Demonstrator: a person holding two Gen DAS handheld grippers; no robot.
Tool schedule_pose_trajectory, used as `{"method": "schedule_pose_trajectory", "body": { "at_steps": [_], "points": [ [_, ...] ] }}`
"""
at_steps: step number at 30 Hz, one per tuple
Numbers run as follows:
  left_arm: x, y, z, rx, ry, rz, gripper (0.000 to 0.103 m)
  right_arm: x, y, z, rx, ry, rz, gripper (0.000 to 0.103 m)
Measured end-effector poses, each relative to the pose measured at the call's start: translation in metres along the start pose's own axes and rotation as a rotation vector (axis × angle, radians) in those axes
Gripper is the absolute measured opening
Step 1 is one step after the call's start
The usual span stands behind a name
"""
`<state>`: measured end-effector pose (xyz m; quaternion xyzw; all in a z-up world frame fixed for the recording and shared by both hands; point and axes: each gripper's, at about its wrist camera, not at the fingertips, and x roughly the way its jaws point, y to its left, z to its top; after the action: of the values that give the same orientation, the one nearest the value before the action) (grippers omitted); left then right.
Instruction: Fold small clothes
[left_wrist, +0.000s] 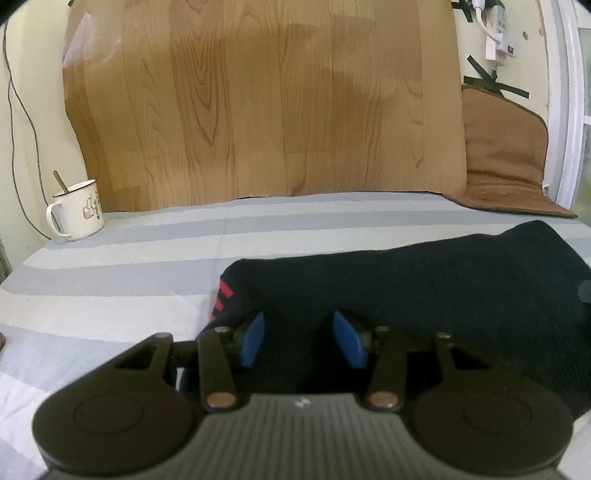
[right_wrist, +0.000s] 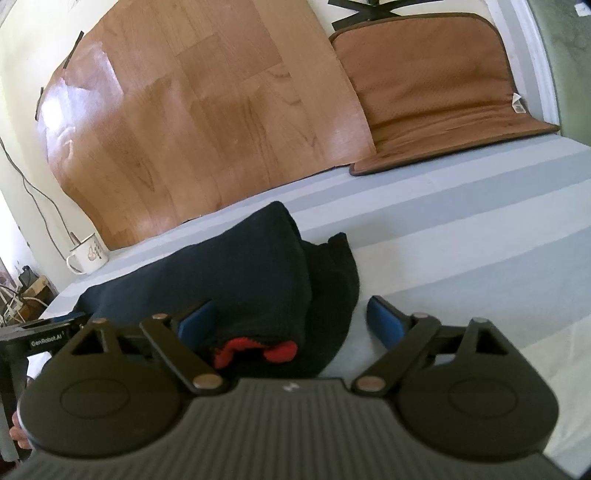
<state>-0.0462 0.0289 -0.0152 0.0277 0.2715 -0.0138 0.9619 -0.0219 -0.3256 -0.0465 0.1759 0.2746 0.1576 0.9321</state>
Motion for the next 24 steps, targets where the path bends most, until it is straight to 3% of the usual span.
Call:
{"method": "schedule_pose_trajectory", "body": {
  "at_steps": [4,10,13,24],
  "points": [
    [-0.002,0.003,-0.002,-0.008,-0.010,-0.014,0.046,0.001,0.002,0.000,-0.008,0.006,0.005,0.096],
    [-0.006,-0.008,-0.005,0.047,-0.030,0.041,0.053,0.001,0.003,-0.001,-0.005,0.004,0.003,0.097],
    [-0.008,-0.005,-0.006,0.034,-0.037,0.029,0.055,0.002,0.004,-0.001,-0.014,0.009,0.009,0.103],
    [-0.011,-0.001,-0.007,0.006,-0.046,0.008,0.062,0.003,0.008,-0.002,-0.038,0.020,0.001,0.103]
  ]
}}
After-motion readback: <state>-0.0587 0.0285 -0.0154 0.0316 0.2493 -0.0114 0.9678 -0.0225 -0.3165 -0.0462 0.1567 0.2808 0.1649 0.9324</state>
